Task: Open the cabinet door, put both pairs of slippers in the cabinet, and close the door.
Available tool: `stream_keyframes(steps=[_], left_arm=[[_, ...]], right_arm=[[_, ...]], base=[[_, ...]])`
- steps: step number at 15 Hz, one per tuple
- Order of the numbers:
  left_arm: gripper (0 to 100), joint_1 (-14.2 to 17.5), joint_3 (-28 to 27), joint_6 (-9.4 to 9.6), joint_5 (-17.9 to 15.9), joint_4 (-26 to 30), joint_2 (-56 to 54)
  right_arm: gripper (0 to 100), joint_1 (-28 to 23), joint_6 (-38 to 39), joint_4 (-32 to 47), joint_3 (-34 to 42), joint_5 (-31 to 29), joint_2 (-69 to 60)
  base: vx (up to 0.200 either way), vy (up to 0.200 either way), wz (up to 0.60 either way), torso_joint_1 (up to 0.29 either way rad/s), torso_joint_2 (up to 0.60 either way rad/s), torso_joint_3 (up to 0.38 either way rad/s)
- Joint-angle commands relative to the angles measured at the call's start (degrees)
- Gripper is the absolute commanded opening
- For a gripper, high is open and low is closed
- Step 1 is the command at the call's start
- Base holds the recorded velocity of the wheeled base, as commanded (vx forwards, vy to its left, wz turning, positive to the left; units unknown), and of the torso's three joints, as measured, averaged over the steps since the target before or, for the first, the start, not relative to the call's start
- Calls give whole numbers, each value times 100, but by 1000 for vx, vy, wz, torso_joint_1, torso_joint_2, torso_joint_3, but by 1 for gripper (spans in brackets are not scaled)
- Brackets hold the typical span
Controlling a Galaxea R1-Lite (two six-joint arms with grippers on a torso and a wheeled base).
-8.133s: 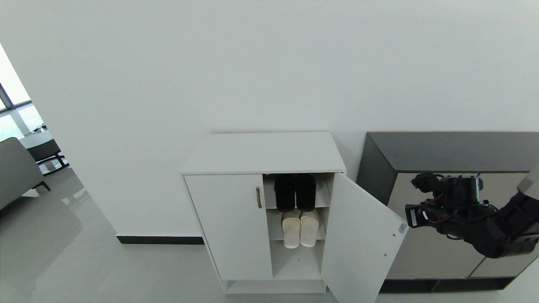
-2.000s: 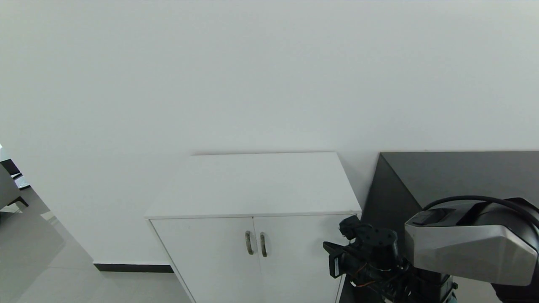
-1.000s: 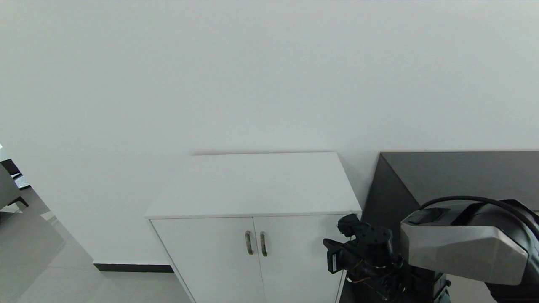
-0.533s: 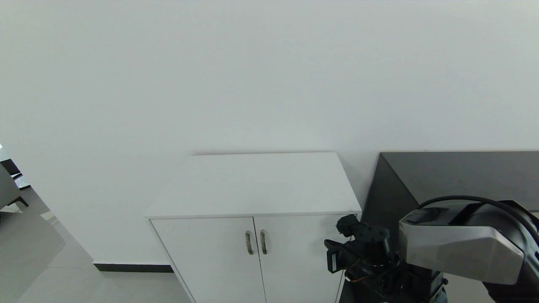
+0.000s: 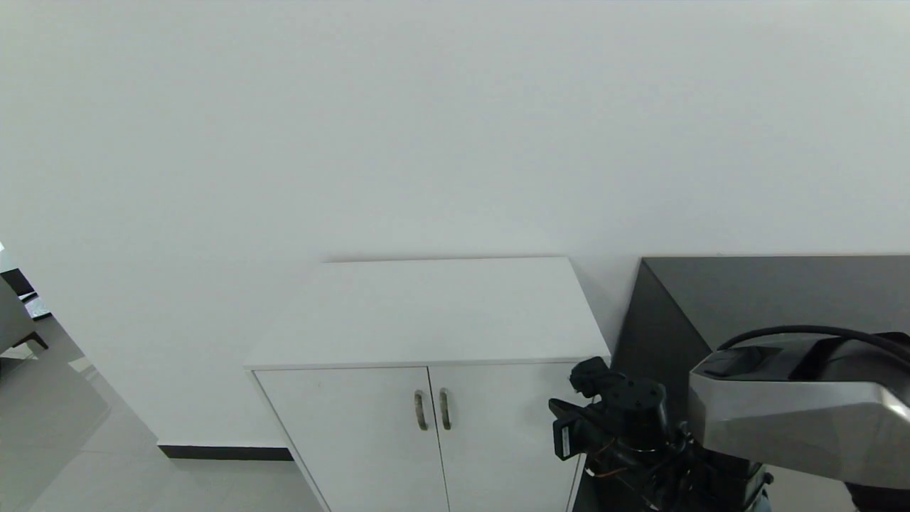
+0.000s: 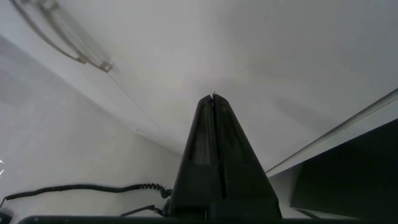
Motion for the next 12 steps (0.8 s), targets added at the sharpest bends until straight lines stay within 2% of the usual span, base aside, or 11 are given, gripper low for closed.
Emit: stream_keyframes(steps=[1,4,5,6,7,9,10,12], left_arm=[[0,1,0,12,1,-7,9],[0,1,0,-5,1,2,9],[0,1,0,-5,1,2,9],[0,1,0,12,1,2,9],[0,1,0,12,1,2,9],[0,1,0,12,1,2,9],[0,1,0,12,1,2,9],[0,1,0,12,1,-7,9]], right_arm=[[0,144,-183,334,912,-509,-1697],[0,-58,-508,440,2608,-1186,-3517],[0,-488,-798,449,3399,-1511,-4132],[0,-1112,-763,853,3522,-1634,-4721],[0,-1816,-667,1723,3522,-1485,-5600],[0,-2747,-1115,3991,3522,-17,-7489],[0,-3011,-1168,5001,3443,141,-8184],[0,-3125,-1132,6566,3293,396,-9449]], base=[[0,0,0,0,0,0],[0,0,0,0,0,0],[0,0,0,0,0,0],[0,0,0,0,0,0],[0,0,0,0,0,0],[0,0,0,0,0,0],[0,0,0,0,0,0],[0,0,0,0,0,0]])
